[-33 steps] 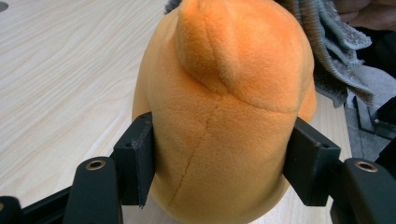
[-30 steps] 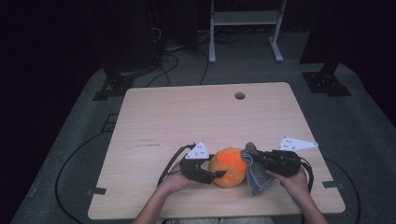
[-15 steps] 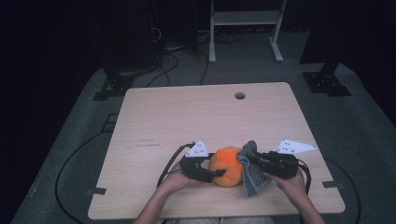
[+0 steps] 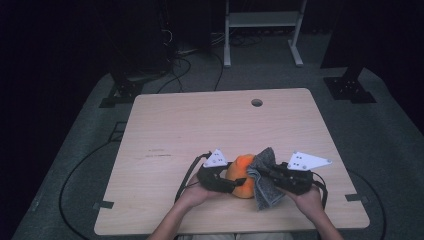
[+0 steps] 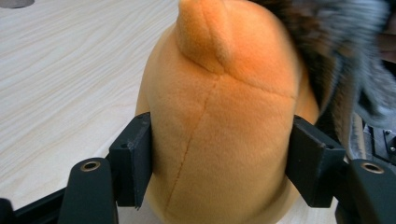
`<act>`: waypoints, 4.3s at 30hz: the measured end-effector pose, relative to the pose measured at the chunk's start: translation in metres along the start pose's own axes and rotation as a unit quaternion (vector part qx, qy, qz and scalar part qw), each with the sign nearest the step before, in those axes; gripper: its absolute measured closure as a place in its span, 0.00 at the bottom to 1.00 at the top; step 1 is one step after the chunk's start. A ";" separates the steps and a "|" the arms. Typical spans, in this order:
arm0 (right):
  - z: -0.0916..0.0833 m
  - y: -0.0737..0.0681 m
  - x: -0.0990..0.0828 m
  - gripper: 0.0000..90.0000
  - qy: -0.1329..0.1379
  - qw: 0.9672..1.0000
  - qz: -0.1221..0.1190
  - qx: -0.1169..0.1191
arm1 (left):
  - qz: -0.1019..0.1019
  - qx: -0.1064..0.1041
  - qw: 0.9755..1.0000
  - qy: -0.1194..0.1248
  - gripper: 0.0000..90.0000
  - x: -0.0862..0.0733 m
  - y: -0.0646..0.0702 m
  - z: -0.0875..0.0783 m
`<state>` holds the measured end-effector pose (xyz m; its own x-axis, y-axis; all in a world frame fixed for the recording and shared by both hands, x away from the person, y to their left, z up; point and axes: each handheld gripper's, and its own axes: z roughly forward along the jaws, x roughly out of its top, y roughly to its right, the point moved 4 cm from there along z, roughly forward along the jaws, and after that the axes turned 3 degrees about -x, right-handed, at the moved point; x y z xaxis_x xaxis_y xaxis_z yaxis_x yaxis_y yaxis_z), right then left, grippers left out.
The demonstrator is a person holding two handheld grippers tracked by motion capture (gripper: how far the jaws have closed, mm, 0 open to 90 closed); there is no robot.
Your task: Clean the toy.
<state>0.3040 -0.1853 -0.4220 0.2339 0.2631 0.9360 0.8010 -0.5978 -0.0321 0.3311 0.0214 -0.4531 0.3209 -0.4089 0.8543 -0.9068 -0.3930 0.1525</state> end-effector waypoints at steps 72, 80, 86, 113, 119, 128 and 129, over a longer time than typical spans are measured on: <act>-0.014 -0.028 0.024 0.89 -0.007 0.997 -0.072 0.015 | 0.075 -0.035 0.996 0.019 0.26 -0.010 0.021 0.015; -0.012 -0.007 0.005 0.89 -0.020 0.998 -0.055 0.007 | 0.063 -0.035 0.997 0.007 0.35 -0.007 0.020 0.015; -0.023 0.032 -0.018 0.89 -0.058 0.997 -0.009 -0.046 | 0.045 -0.047 0.998 0.020 0.35 -0.009 0.013 0.012; 0.002 -0.005 0.006 0.89 -0.004 1.000 -0.020 -0.012 | 0.027 -0.043 0.999 -0.001 0.21 0.007 0.009 -0.006; -0.005 0.002 0.000 0.89 -0.009 1.000 -0.009 -0.001 | 0.015 -0.074 0.997 0.011 0.12 0.001 -0.003 -0.006; -0.005 0.014 -0.010 0.89 -0.023 1.000 0.006 -0.009 | 0.014 -0.073 0.997 -0.003 0.10 -0.005 -0.003 0.003; -0.005 0.015 -0.011 0.89 -0.024 1.000 0.007 -0.009 | 0.018 -0.070 0.997 0.000 0.12 -0.005 -0.003 0.003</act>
<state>0.3105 -0.2009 -0.4306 0.2713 0.2910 0.9175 0.7871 -0.6157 -0.0375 0.3329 0.0220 -0.4590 0.2874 -0.4210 0.8604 -0.9471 -0.2587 0.1898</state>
